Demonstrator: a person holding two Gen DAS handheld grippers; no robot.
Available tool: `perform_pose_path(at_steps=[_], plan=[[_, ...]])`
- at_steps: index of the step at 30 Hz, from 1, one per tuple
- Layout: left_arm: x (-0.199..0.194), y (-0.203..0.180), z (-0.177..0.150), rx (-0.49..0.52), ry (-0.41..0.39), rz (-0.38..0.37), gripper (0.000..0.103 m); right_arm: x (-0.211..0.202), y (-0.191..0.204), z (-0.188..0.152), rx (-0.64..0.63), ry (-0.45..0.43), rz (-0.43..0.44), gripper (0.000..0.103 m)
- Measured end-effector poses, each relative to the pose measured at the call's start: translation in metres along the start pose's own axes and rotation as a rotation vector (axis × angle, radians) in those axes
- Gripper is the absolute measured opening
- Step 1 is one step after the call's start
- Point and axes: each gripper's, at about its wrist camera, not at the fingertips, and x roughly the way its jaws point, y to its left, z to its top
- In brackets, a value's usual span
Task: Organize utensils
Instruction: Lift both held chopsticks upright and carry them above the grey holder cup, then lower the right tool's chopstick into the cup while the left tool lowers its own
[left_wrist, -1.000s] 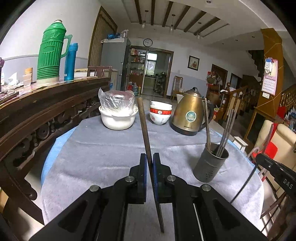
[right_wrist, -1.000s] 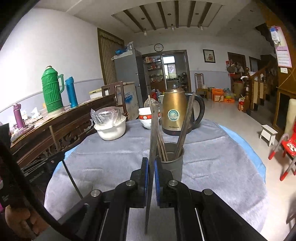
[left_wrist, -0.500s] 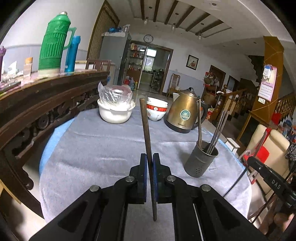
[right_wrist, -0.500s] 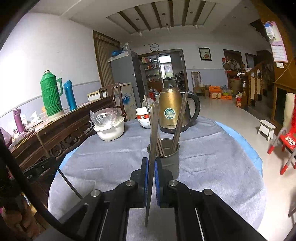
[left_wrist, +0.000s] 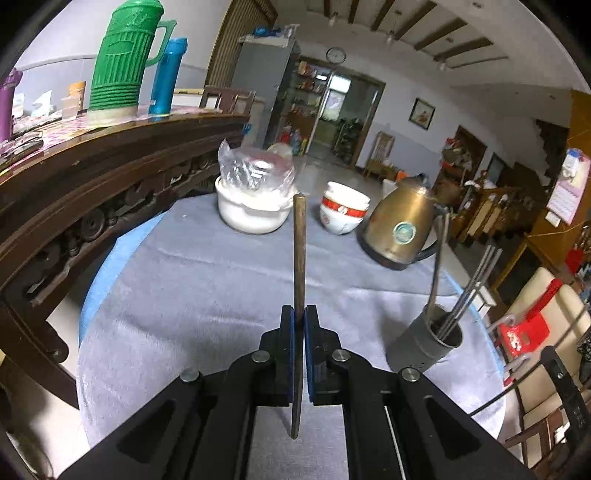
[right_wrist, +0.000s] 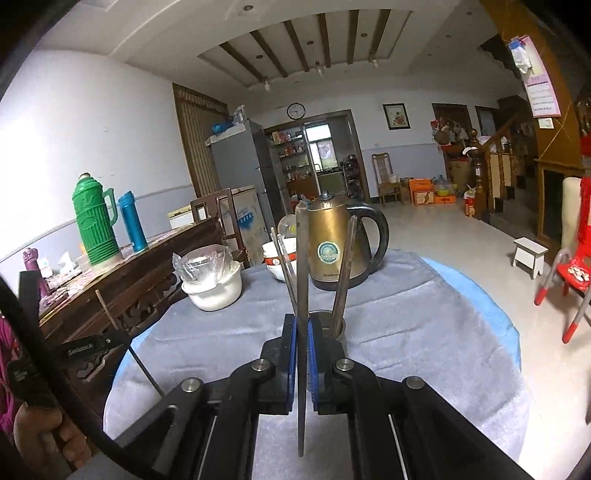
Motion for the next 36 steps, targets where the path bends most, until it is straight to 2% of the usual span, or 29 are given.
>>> perform_pose_path(at_steps=[10, 20, 31, 36], plan=[[0.002, -0.005, 0.005, 0.004, 0.021, -0.01, 0.005, 0.001, 0.002, 0.0, -0.003, 0.01, 0.005, 0.006], [-0.012, -0.006, 0.025, -0.085, 0.0, -0.165, 0.005, -0.007, -0.004, 0.013, 0.022, -0.028, 0.012, 0.006], [-0.022, -0.072, 0.086, -0.058, -0.164, -0.323, 0.005, -0.015, -0.017, 0.084, 0.025, -0.221, 0.01, 0.006], [-0.003, -0.107, 0.094, -0.006, -0.176, -0.355, 0.005, 0.006, -0.022, 0.1, 0.024, -0.237, -0.001, 0.006]])
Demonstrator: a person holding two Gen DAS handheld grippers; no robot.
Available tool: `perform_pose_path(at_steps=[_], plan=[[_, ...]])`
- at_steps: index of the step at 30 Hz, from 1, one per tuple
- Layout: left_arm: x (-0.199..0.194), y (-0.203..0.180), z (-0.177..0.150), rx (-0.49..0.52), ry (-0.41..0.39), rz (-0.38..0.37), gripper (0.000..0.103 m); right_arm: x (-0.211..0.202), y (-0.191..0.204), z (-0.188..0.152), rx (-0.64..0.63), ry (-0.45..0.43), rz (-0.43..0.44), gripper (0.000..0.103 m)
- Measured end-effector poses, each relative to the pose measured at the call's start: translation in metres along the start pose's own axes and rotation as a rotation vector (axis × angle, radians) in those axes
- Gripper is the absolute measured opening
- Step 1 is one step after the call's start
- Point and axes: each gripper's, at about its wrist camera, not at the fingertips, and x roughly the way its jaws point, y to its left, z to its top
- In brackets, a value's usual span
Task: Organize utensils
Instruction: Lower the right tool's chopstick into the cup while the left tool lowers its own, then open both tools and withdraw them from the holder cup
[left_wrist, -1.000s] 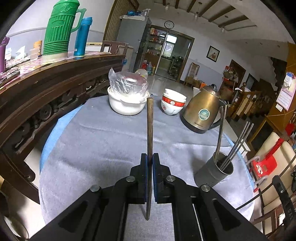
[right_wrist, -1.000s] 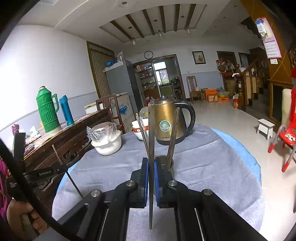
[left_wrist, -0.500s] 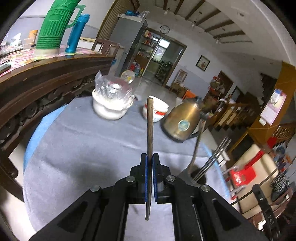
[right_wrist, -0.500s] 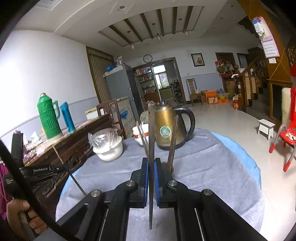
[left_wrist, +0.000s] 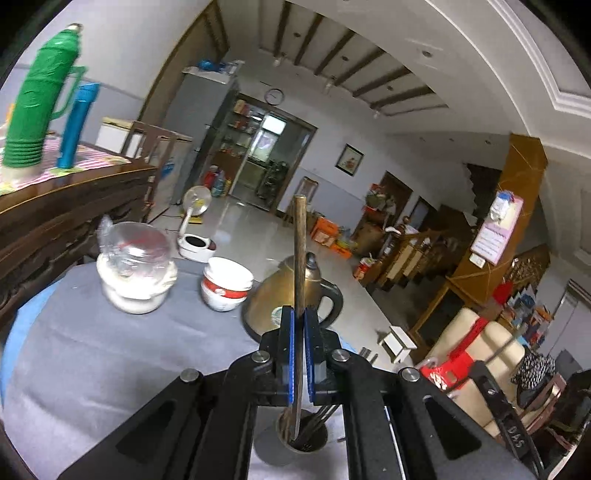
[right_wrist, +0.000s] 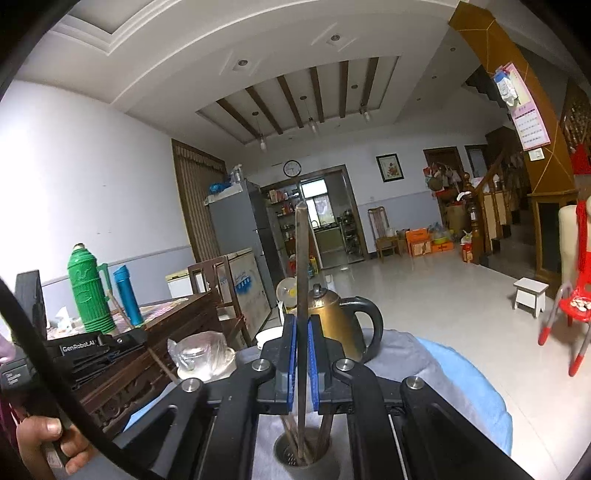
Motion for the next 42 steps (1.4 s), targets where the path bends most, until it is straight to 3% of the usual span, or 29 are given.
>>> perform_pose_path(at_steps=[11, 25, 26, 29, 31, 32, 33, 34, 35, 39, 42], plan=[[0.075, -0.015, -0.035, 0.101, 0.133, 0.02, 0.005, 0.067, -0.018, -0.035, 0.004, 0.146, -0.026, 0.006], [0.103, -0.006, -0.061, 0.124, 0.268, 0.044, 0.005, 0.098, -0.021, -0.069, 0.001, 0.293, -0.02, 0.007], [0.103, -0.005, -0.062, 0.124, 0.281, 0.05, 0.008, 0.1, -0.02, -0.072, 0.0, 0.315, -0.021, 0.007], [0.096, -0.002, -0.059, 0.1, 0.298, 0.058, 0.029, 0.104, -0.023, -0.074, 0.003, 0.363, -0.024, 0.009], [0.081, 0.0, -0.052, 0.094, 0.26, 0.064, 0.042, 0.099, -0.025, -0.069, 0.0, 0.356, -0.053, 0.013], [0.072, 0.0, -0.048, 0.093, 0.243, 0.064, 0.045, 0.092, -0.025, -0.063, -0.001, 0.336, -0.069, 0.022], [0.066, 0.0, -0.045, 0.09, 0.229, 0.063, 0.049, 0.086, -0.025, -0.059, 0.002, 0.317, -0.077, 0.04], [0.056, 0.001, -0.041, 0.086, 0.21, 0.061, 0.05, 0.08, -0.025, -0.054, 0.004, 0.301, -0.083, 0.067], [0.047, 0.003, -0.038, 0.086, 0.193, 0.061, 0.052, 0.069, -0.025, -0.048, 0.009, 0.262, -0.093, 0.074], [0.018, 0.011, -0.035, 0.097, 0.159, 0.091, 0.07, 0.038, -0.017, -0.035, -0.008, 0.193, -0.105, 0.075], [0.004, 0.019, -0.042, 0.121, 0.164, 0.126, 0.077, 0.019, -0.011, -0.039, -0.003, 0.191, -0.092, 0.075]])
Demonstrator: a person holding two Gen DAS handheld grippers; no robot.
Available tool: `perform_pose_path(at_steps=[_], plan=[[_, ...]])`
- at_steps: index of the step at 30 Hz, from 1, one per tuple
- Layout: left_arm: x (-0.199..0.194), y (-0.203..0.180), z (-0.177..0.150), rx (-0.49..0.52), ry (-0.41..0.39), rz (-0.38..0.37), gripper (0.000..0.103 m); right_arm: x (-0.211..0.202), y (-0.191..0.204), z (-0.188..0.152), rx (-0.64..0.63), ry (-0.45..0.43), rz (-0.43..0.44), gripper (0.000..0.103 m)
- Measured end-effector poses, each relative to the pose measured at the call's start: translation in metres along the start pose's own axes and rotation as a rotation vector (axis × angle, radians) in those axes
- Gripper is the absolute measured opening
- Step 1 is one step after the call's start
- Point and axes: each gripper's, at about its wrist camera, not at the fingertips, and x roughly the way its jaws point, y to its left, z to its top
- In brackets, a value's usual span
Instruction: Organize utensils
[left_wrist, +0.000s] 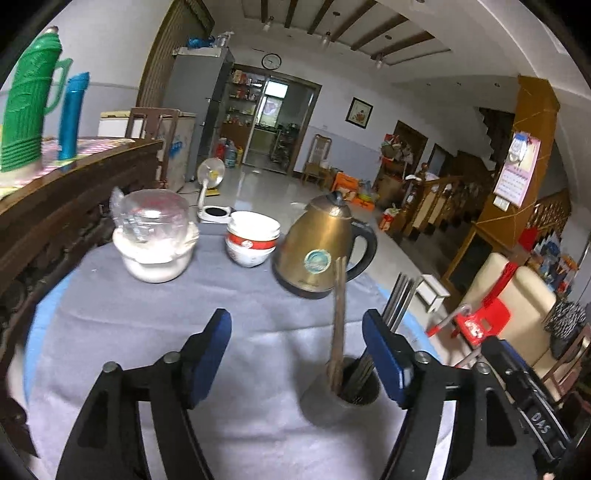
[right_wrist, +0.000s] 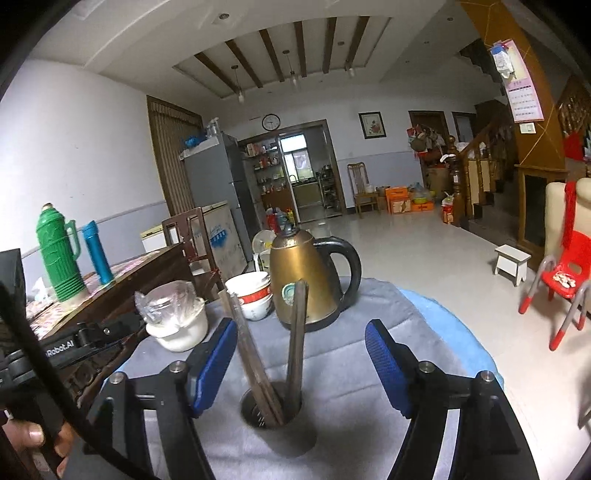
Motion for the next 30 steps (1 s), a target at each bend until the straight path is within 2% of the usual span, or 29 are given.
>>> perform_pose_path(at_steps=[3, 6, 10, 21, 26, 30], plan=[[-0.002, 0.006, -0.013, 0.022, 0.038, 0.041, 0.082, -0.011, 0.008, -0.017, -0.007, 0.037, 0.015, 0.076], [0.001, 0.009, -0.027, 0.036, 0.086, 0.081, 0.082, -0.013, 0.016, -0.037, -0.021, 0.101, 0.029, 0.077], [0.003, 0.006, -0.038, 0.074, 0.131, 0.096, 0.082, -0.009, 0.027, -0.057, -0.047, 0.172, 0.033, 0.077], [-0.006, -0.007, -0.045, 0.122, 0.153, 0.133, 0.083, -0.023, 0.034, -0.061, -0.081, 0.168, 0.026, 0.079], [-0.004, -0.011, -0.044, 0.128, 0.164, 0.117, 0.084, -0.029, 0.035, -0.059, -0.092, 0.158, 0.023, 0.079], [-0.004, -0.013, -0.044, 0.128, 0.166, 0.093, 0.089, -0.032, 0.036, -0.057, -0.117, 0.147, 0.014, 0.079]])
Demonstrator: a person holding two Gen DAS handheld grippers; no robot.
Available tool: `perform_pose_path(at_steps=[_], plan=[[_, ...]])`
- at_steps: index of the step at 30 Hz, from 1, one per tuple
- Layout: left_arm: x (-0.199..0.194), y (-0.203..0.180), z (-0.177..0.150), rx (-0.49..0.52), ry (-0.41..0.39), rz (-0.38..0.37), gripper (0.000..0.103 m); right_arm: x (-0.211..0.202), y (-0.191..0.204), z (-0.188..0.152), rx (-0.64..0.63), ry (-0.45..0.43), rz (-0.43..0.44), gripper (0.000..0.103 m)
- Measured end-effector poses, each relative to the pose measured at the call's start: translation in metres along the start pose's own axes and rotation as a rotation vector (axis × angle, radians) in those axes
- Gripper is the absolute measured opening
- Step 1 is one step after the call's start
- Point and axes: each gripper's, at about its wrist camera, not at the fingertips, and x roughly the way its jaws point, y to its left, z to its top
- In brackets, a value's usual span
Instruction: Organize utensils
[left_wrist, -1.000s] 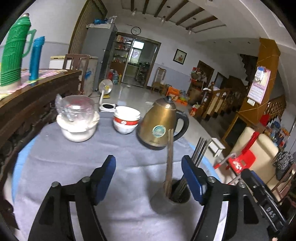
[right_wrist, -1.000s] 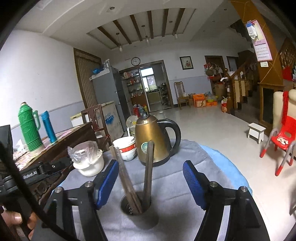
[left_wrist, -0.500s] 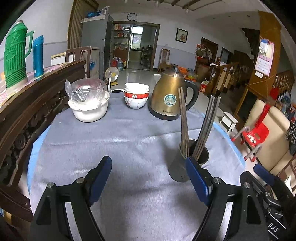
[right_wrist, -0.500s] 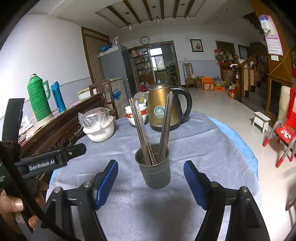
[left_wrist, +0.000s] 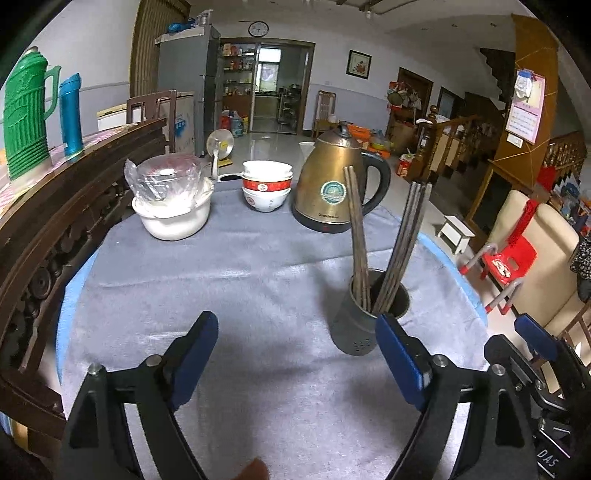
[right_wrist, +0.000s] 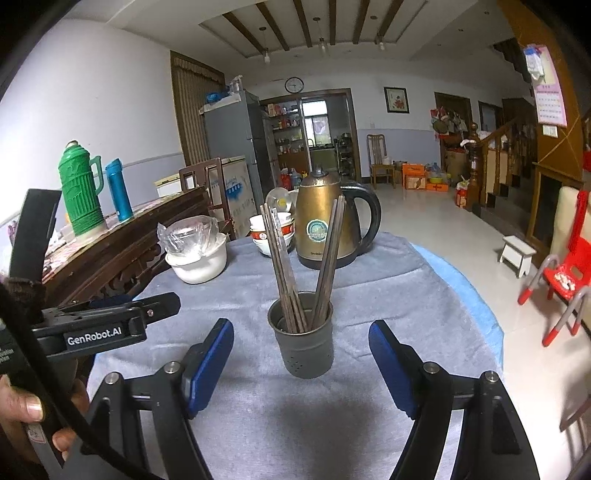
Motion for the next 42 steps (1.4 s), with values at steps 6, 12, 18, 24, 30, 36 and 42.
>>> perform_pose_path(at_steps=[6, 12, 18, 24, 30, 36, 42], plan=[[-0.003, -0.009, 0.0, 0.029, -0.026, -0.002, 0.098, -0.004, -0.003, 0.005, -0.028, -0.016, -0.033, 0.079], [-0.005, -0.012, 0.003, 0.039, -0.035, -0.013, 0.1, -0.005, -0.009, 0.008, -0.037, -0.023, -0.047, 0.079], [-0.004, -0.014, 0.003, 0.044, -0.033, -0.027, 0.1, -0.008, -0.011, 0.01, -0.049, -0.033, -0.061, 0.079], [-0.004, -0.016, 0.003, 0.048, -0.032, -0.024, 0.1, -0.008, -0.012, 0.011, -0.05, -0.036, -0.058, 0.079], [-0.005, -0.019, 0.004, 0.059, -0.029, -0.023, 0.101, -0.009, -0.014, 0.011, -0.044, -0.03, -0.058, 0.079], [-0.009, -0.023, 0.007, 0.077, -0.042, -0.014, 0.103, -0.008, -0.019, 0.009, -0.041, -0.026, -0.067, 0.079], [-0.008, -0.026, 0.008, 0.082, -0.04, -0.018, 0.103, -0.007, -0.022, 0.008, -0.038, -0.024, -0.07, 0.079]])
